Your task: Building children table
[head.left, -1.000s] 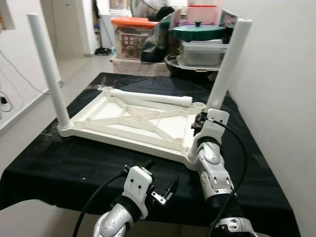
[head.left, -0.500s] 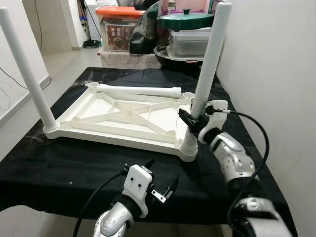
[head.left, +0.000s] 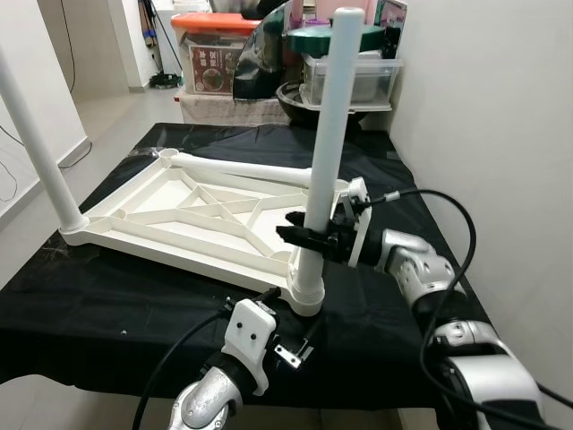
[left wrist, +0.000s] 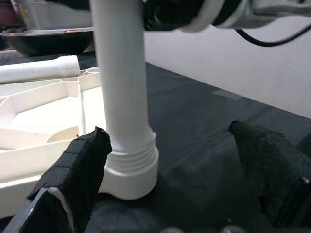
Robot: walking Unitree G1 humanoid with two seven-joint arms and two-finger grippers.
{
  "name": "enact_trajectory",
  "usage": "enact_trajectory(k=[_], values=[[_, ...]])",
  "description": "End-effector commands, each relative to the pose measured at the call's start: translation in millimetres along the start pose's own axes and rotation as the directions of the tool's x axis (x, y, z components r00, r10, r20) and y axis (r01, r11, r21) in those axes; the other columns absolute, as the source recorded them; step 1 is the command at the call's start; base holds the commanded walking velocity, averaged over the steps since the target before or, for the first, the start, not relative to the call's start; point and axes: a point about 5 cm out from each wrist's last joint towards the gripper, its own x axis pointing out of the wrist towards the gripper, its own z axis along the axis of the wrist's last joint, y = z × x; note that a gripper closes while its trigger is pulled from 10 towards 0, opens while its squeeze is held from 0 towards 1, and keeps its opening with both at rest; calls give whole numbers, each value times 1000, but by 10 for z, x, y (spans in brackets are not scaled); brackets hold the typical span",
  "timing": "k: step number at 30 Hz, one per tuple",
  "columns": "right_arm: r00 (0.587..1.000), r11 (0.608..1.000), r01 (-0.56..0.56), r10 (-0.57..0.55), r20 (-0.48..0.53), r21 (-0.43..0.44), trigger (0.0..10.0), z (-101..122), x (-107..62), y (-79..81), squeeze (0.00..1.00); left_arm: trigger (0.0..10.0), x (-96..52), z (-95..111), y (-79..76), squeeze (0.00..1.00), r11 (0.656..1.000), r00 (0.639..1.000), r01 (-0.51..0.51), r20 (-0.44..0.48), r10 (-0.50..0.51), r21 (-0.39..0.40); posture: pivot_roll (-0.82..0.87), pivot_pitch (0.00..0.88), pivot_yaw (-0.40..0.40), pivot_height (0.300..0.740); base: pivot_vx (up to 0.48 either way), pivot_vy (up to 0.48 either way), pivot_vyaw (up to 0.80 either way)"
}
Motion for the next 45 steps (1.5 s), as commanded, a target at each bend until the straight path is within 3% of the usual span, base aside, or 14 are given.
enact_trajectory(k=[1,3,4,12,17,19,21,25,33,39,40,41,42,45], values=[[996,996,-92,92,-2,-2,10000,13,82,62,0,10000,-12,-30,-1,0,1000,1000,-5,-18,5,1,75,0,-52,740,0,0,0],[991,991,-132,132,-9,-5,9373,24,88,89,0,10000,-15,-30,-2,0,1000,1000,-5,-18,5,0,73,0,-49,740,0,0,0],[983,984,-178,177,-45,-25,0,-7,92,126,0,10000,-19,-33,-4,0,1000,1000,-3,-20,3,-1,69,0,-41,740,0,0,0],[979,983,-173,165,-123,-61,0,-135,97,131,0,10000,-24,-39,-4,0,1000,1000,1,-23,-1,-2,67,0,-42,740,0,0,0],[971,967,225,-233,-58,-116,0,-204,45,-80,0,10000,-26,-51,-1,0,1000,1000,0,-26,0,-2,59,0,-38,740,0,0,0],[847,844,530,-531,5,-80,0,-243,-103,-231,0,10000,-29,-55,1,0,1000,1000,0,-28,0,-4,54,0,-34,740,0,0,0],[847,844,530,-531,5,-80,0,-243,-103,-231,0,10000,-29,-55,1,0,1000,1000,0,-28,0,-4,54,0,-34,740,0,0,0],[217,217,976,-976,13,14,0,-476,-640,-326,0,10000,-35,-62,12,0,1000,999,9,-32,-9,-3,39,0,-19,740,0,0,0],[-250,-245,963,-967,37,115,0,-598,-754,-26,0,10000,-22,-64,14,0,1000,999,10,-33,-10,-1,37,0,-22,740,0,0,0],[-268,-261,953,-963,29,153,0,-586,-595,19,0,10000,-12,-60,8,0,1000,999,12,-32,-12,0,28,0,-24,740,0,0,0],[-241,-233,961,-970,33,151,10000,-586,-553,17,0,10000,-12,-59,7,0,1000,999,10,-31,-11,-1,24,0,-26,740,0,0,0],[-226,-219,965,-974,32,148,10000,-584,-527,22,0,10000,-12,-57,6,0,1000,999,10,-30,-10,-2,23,0,-26,740,0,0,0],[-194,-184,973,-979,57,140,10000,-567,-514,17,773,10000,-15,-58,7,0,1000,1000,8,-30,-8,-3,19,0,-23,740,0,0,0],[-141,-124,980,-985,101,154,10000,-526,-498,11,1000,10000,-16,-59,9,0,1000,999,8,-31,-8,-5,16,0,-21,740,0,0,0]])
